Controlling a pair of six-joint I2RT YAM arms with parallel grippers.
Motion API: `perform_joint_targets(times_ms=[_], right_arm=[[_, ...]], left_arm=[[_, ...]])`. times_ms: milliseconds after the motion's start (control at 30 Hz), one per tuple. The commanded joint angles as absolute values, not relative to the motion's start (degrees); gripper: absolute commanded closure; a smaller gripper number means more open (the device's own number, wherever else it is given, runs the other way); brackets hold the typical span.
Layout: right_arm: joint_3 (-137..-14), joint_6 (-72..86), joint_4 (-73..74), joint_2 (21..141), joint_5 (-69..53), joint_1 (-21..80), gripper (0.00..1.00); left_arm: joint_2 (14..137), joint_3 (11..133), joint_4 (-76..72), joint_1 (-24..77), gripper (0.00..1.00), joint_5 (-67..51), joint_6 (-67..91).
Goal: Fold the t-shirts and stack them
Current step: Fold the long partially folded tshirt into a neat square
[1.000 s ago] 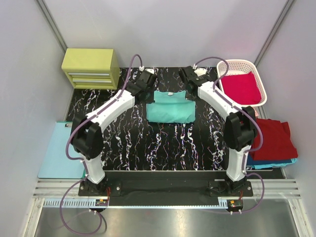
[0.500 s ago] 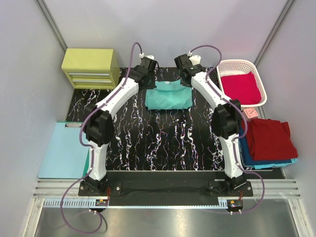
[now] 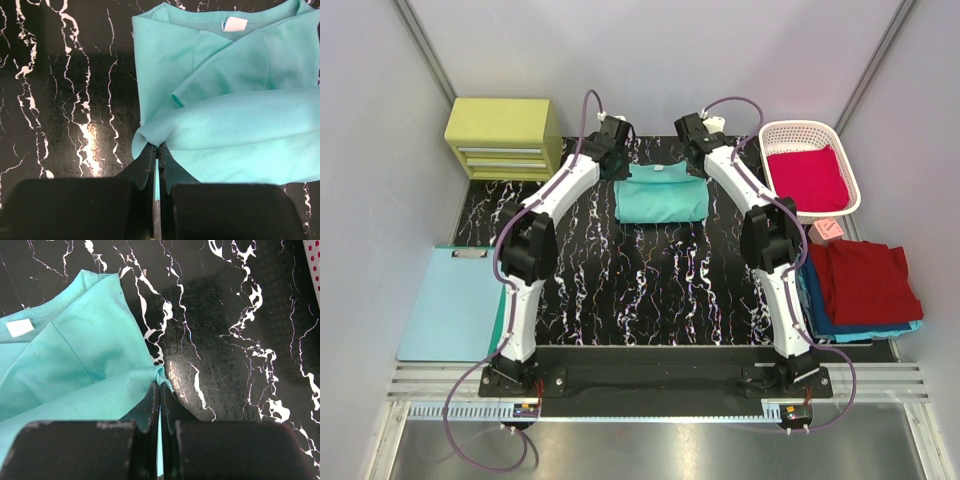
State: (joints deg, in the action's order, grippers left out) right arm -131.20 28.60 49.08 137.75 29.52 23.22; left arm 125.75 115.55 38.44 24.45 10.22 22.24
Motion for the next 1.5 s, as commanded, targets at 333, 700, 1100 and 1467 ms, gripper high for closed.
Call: perform_joint_targets(times_ms=[333,700,1100,1467], right_arm=[[-138.3,23.5,44.6,141.7,23.3,21.7,0.59],[-128.0,24.0,43.3,133.8,19.3,24.9,0.64],[-116.0,25.8,37.4,135.3,15.1,26.4,0.77],[-104.0,28.6,39.8,132.9,12.6,27.1,0.79]], left_arm=[[130.7,122.4,35.2,22.2,0.58,6.9,21.5],[125.7,115.9,32.9,25.4,0.57,4.4,23.0],[129.1,108.4,29.9,28.7,0.61,0.4,23.9],[130.7,101.6,31.7,28.9,0.67,-4.0,26.2]])
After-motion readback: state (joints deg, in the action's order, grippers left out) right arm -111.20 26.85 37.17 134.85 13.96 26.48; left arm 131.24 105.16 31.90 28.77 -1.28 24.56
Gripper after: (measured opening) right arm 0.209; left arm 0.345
